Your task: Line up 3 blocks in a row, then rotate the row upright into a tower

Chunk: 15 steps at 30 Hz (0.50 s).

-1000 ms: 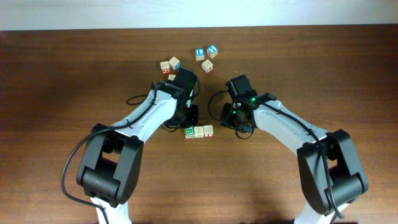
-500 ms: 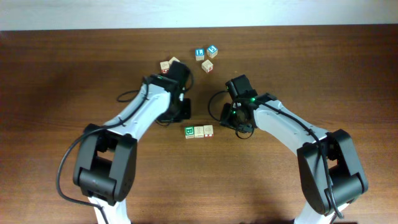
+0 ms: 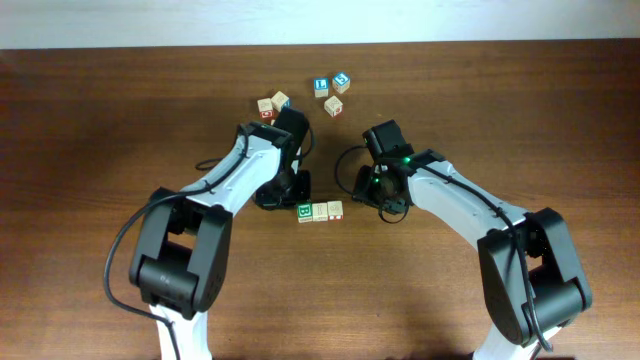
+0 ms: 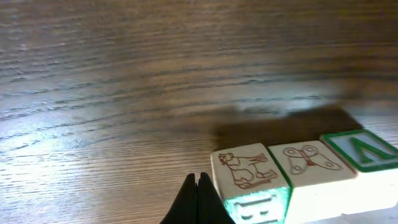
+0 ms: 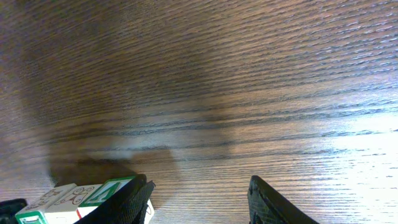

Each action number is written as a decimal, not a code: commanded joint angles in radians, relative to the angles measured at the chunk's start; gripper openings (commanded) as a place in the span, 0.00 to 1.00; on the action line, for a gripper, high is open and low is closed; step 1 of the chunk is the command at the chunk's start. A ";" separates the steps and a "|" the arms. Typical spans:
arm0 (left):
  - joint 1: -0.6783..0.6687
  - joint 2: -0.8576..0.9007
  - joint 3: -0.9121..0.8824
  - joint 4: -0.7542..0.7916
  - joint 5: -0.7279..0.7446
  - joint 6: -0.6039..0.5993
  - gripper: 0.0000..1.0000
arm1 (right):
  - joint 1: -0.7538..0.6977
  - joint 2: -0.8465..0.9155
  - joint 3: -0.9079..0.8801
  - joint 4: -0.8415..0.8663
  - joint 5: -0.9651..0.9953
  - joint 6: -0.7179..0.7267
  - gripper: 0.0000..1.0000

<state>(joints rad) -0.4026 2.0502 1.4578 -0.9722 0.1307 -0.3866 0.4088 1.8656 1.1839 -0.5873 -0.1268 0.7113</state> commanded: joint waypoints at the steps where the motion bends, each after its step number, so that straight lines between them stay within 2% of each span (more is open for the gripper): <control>1: 0.003 0.009 -0.007 0.009 0.012 -0.009 0.00 | 0.003 0.006 0.005 0.000 0.020 0.007 0.52; 15: -0.003 0.009 -0.007 0.054 0.049 -0.008 0.00 | 0.003 0.006 0.005 0.000 0.020 0.007 0.52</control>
<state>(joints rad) -0.4026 2.0518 1.4559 -0.9218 0.1593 -0.3866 0.4088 1.8656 1.1839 -0.5873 -0.1268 0.7113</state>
